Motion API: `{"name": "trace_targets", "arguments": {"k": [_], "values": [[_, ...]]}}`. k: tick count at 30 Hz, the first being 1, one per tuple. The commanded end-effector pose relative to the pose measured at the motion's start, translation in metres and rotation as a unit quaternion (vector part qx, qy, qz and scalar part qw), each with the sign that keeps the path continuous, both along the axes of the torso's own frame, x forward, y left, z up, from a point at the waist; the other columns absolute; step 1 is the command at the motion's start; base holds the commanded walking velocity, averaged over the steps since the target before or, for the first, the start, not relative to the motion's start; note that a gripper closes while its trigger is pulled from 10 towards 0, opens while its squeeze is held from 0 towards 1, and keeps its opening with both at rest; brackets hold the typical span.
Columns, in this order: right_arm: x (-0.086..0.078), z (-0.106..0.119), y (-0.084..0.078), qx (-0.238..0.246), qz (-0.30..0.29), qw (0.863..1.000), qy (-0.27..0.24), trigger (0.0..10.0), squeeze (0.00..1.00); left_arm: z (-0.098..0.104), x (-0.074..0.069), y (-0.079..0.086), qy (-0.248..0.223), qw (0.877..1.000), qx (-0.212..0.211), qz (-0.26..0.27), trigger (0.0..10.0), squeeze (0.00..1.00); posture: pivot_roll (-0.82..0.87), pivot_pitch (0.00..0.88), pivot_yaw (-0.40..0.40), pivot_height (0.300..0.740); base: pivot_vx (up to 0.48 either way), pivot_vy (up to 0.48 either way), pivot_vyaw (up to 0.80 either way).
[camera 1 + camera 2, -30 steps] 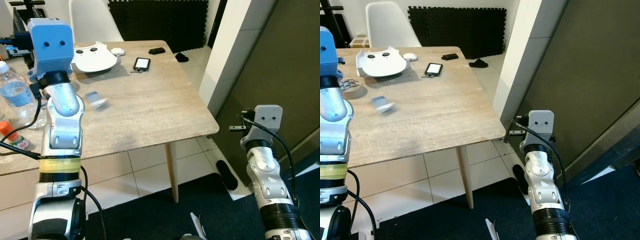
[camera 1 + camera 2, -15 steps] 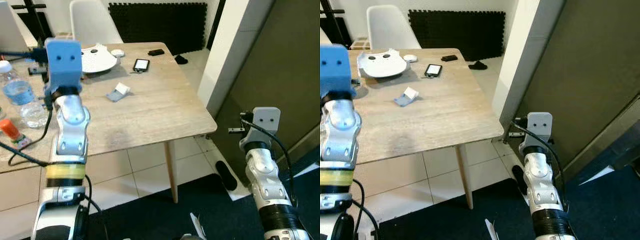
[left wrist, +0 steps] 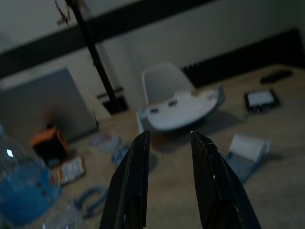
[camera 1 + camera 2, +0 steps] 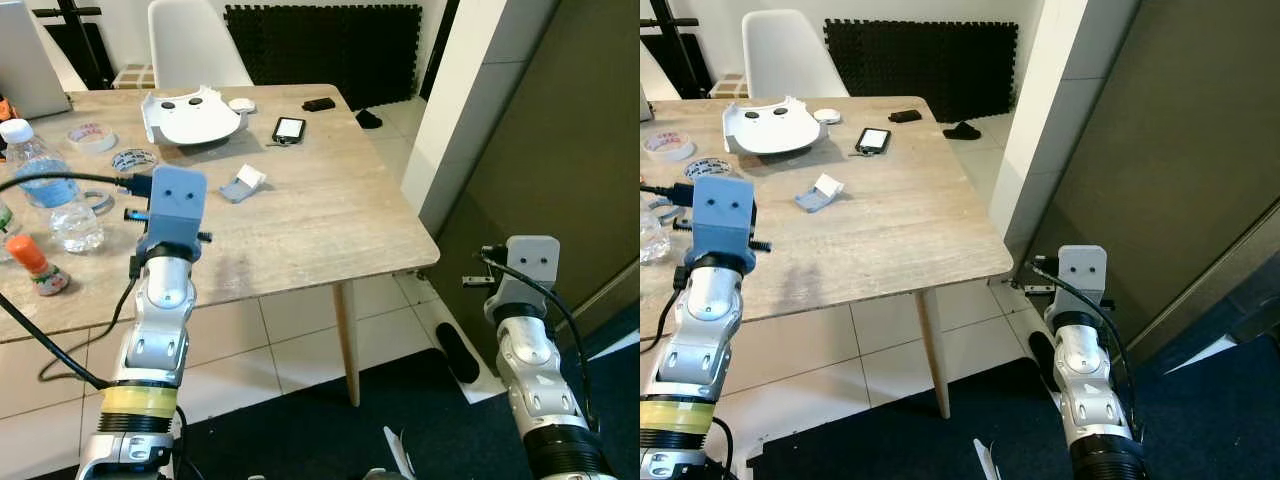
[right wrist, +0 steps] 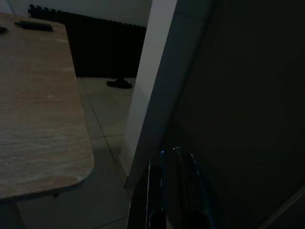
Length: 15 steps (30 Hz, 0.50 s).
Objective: Restocking fridge
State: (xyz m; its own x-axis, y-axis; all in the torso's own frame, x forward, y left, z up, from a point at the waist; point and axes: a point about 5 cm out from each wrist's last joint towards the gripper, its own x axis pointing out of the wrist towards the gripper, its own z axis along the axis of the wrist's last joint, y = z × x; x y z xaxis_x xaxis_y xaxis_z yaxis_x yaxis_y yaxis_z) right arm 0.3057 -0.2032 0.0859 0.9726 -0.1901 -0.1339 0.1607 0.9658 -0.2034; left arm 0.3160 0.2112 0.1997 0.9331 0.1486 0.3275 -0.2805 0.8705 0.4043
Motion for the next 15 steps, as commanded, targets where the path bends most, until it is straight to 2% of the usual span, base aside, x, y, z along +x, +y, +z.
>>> {"name": "trace_targets", "arguments": {"k": [1,4,6,7,8,9,10,11,12,13,14,15], "values": [[-0.005,-0.007,-0.008,-0.006,-0.012,1.000,0.012,10.0,0.00,0.005,-0.004,0.000,-0.018,0.999,0.024,0.012,10.0,0.00,0.04,0.064,-0.074,0.740,0.000,0.000,0.00],[-0.006,-0.007,-0.009,-0.006,-0.013,1.000,0.012,10.0,0.00,0.002,-0.013,0.013,-0.013,0.998,0.002,0.059,10.0,0.00,0.04,0.073,-0.066,0.740,0.000,0.000,0.00],[-0.008,-0.009,-0.010,-0.006,-0.015,1.000,0.013,10.0,0.00,-0.004,-0.026,0.032,-0.004,0.991,-0.033,0.126,10.0,0.00,0.05,0.082,-0.064,0.740,0.000,0.000,0.00],[-0.008,-0.009,-0.010,-0.006,-0.015,1.000,0.013,10.0,0.00,-0.004,-0.026,0.032,-0.004,0.991,-0.033,0.126,10.0,0.00,0.05,0.082,-0.064,0.740,0.000,0.000,0.00],[-0.009,-0.010,-0.010,-0.007,-0.016,1.000,0.014,10.0,0.00,-0.008,-0.034,0.044,-0.001,0.984,-0.051,0.171,10.0,0.00,0.05,0.087,-0.065,0.740,0.000,0.000,0.00],[-0.009,-0.010,-0.010,-0.007,-0.016,1.000,0.014,10.0,0.00,-0.008,-0.034,0.044,-0.001,0.984,-0.051,0.171,10.0,0.00,0.05,0.087,-0.065,0.740,0.000,0.000,0.00],[-0.010,-0.011,-0.010,-0.007,-0.016,1.000,0.014,10.0,0.00,-0.011,-0.039,0.052,0.001,0.978,-0.061,0.200,10.0,0.00,0.05,0.089,-0.066,0.740,0.000,0.000,0.00],[-0.011,-0.012,-0.010,-0.007,-0.016,1.000,0.017,10.0,0.00,-0.015,-0.045,0.070,0.011,0.965,-0.086,0.246,10.0,0.42,0.06,0.097,-0.070,0.740,0.000,0.000,0.00],[-0.012,-0.013,-0.010,-0.007,-0.015,1.000,0.018,10.0,0.00,-0.018,-0.048,0.082,0.017,0.956,-0.103,0.275,10.0,0.42,0.06,0.099,-0.070,0.740,0.000,0.000,0.00],[-0.012,-0.013,-0.010,-0.007,-0.015,1.000,0.018,10.0,0.00,-0.018,-0.048,0.082,0.017,0.956,-0.103,0.275,10.0,0.42,0.06,0.099,-0.070,0.740,0.000,0.000,0.00],[-0.012,-0.014,-0.010,-0.007,-0.014,1.000,0.019,10.0,0.00,-0.021,-0.050,0.090,0.024,0.949,-0.116,0.291,10.0,1.00,0.07,0.102,-0.069,0.740,0.000,0.000,0.00],[-0.012,-0.014,-0.010,-0.007,-0.014,1.000,0.019,10.0,0.00,-0.021,-0.050,0.090,0.024,0.949,-0.116,0.291,10.0,1.00,0.07,0.102,-0.069,0.740,0.000,0.000,0.00]]}}
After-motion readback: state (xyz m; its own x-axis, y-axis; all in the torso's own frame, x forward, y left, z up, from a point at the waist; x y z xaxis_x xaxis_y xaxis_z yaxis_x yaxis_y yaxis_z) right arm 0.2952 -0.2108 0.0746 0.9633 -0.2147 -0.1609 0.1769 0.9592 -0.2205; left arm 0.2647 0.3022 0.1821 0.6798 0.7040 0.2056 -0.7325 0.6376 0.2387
